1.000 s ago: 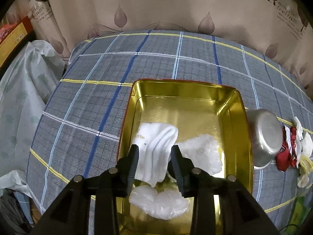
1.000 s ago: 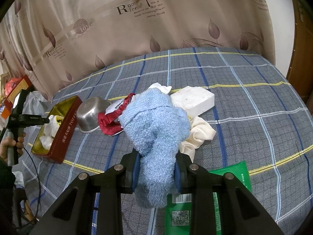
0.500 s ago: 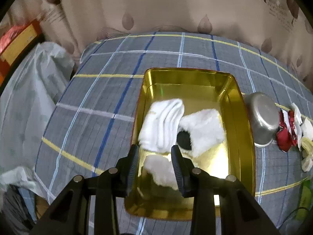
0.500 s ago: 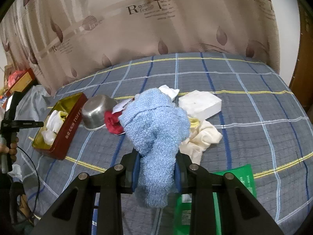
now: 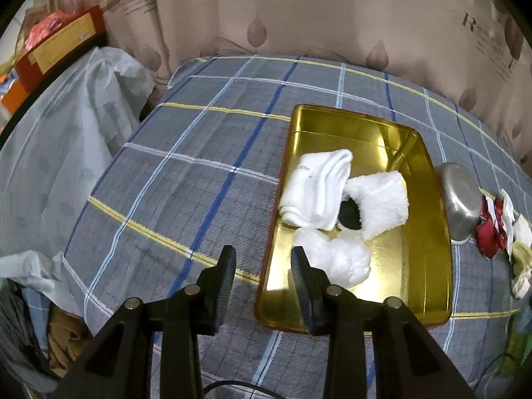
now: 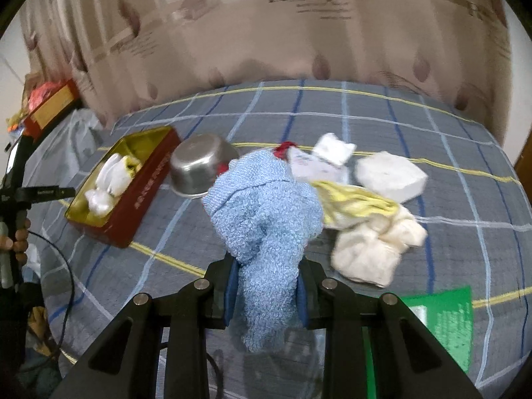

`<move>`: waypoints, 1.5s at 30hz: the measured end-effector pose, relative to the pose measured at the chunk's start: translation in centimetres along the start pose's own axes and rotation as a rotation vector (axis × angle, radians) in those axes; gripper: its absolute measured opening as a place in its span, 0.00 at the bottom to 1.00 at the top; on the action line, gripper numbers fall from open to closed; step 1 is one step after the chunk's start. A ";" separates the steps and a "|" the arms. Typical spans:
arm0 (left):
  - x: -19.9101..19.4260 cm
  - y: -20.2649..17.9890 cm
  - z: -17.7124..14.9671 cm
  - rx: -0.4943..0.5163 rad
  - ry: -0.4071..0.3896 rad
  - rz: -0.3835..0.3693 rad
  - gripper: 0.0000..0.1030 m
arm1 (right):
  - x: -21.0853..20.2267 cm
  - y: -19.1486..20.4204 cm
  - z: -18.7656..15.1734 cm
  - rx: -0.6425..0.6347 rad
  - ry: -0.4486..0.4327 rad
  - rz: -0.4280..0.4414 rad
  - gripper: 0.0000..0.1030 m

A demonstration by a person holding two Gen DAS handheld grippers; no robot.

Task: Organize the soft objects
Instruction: 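Carry the blue towel into the gold tray and open the right gripper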

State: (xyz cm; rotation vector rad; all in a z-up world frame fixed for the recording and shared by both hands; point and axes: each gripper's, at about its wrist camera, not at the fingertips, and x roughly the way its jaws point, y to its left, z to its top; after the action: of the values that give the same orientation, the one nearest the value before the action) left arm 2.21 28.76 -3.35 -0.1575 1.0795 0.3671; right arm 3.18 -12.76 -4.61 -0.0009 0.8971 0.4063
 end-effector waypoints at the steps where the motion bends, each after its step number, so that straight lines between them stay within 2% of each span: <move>1: -0.1 0.4 -0.1 -0.012 -0.001 -0.003 0.34 | 0.2 0.6 0.2 -0.014 0.007 0.013 0.26; 11: -0.3 3.3 -0.9 -0.056 0.003 -0.006 0.34 | 2.1 7.5 2.7 -0.143 0.047 0.127 0.26; 16: -1.6 3.7 -0.8 -0.028 -0.042 0.018 0.34 | 3.5 12.1 4.1 -0.231 0.072 0.182 0.26; 19: -2.1 4.5 -0.7 -0.047 -0.052 -0.008 0.34 | 4.5 14.9 5.0 -0.267 0.079 0.220 0.26; 23: -2.5 5.5 -0.6 -0.078 -0.059 -0.029 0.34 | 6.3 18.7 5.7 -0.316 0.107 0.251 0.26; 28: -2.7 6.8 -0.5 -0.114 -0.064 -0.038 0.34 | 8.3 21.8 6.1 -0.380 0.119 0.249 0.26; 34: -3.0 8.2 -0.5 -0.162 -0.066 -0.026 0.34 | 11.1 23.7 6.7 -0.418 0.143 0.223 0.27; 40: -2.9 9.9 -0.5 -0.238 -0.057 -0.068 0.34 | 13.5 24.2 6.5 -0.393 0.192 0.223 0.28; 45: -2.9 10.4 -0.5 -0.256 -0.054 -0.079 0.34 | 14.6 24.3 6.4 -0.391 0.206 0.211 0.30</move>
State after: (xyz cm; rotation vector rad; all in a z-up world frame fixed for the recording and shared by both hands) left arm -3.26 37.62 -0.49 -0.4146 0.9671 0.4360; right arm 7.75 15.80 -7.54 -0.3139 1.0119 0.7849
